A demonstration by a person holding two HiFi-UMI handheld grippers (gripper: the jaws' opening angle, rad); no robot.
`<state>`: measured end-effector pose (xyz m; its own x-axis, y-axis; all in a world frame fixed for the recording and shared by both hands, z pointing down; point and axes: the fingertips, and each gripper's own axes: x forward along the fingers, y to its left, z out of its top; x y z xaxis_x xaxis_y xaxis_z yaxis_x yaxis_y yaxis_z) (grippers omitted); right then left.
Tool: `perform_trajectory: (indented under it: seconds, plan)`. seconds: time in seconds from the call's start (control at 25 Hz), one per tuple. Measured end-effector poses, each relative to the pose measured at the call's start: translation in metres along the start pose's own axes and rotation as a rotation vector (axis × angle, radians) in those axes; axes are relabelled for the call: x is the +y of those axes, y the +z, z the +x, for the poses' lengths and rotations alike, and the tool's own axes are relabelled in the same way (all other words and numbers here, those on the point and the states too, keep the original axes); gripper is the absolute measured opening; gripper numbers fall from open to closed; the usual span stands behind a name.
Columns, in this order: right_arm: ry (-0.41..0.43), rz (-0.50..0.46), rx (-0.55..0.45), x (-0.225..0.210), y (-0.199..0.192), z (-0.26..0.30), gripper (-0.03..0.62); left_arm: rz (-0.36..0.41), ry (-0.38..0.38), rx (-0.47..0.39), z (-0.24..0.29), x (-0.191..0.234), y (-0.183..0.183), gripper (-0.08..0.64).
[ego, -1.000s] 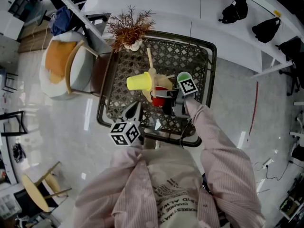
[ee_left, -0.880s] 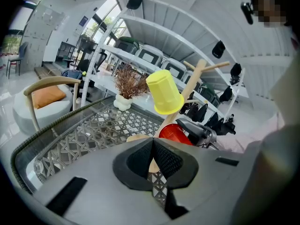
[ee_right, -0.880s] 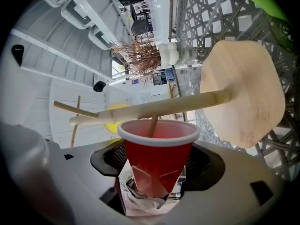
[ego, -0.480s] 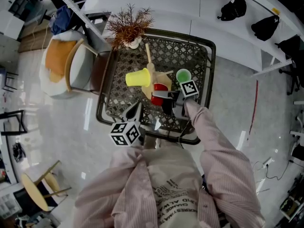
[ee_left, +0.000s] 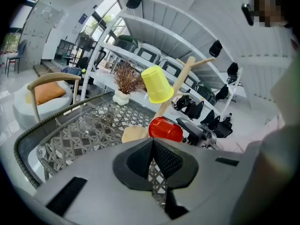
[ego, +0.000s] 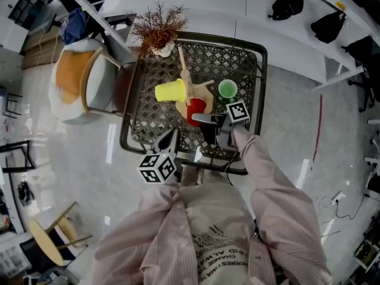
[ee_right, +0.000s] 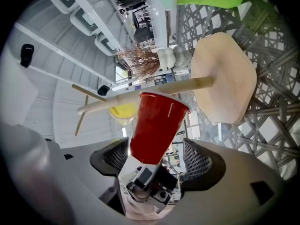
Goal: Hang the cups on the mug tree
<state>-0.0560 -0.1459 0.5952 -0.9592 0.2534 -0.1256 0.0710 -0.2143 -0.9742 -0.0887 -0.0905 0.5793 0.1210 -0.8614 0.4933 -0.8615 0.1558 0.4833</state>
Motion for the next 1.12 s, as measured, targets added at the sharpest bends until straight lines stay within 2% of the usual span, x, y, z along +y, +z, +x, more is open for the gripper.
perform_trajectory:
  seconds: [0.24, 0.44, 0.64, 0.8, 1.12]
  plan:
    - [0.007, -0.023, -0.025, 0.003, -0.015, -0.007, 0.321, 0.005, -0.039, 0.009, -0.002, -0.005, -0.007, -0.002]
    - [-0.021, -0.06, -0.093, 0.002, -0.023, -0.017, 0.321, 0.015, -0.081, 0.031, -0.007, -0.009, -0.013, -0.002]
    - [-0.124, -0.144, -0.153, -0.006, -0.032, -0.03, 0.321, 0.029, -0.112, 0.059, -0.016, -0.01, -0.021, -0.002]
    - [-0.239, -0.232, -0.25, -0.013, -0.034, -0.048, 0.319, 0.046, -0.151, 0.078, -0.022, -0.017, -0.029, -0.002]
    - [-0.402, -0.436, -0.426, -0.005, -0.038, -0.076, 0.318, 0.107, -0.225, 0.115, -0.037, -0.031, -0.045, -0.002]
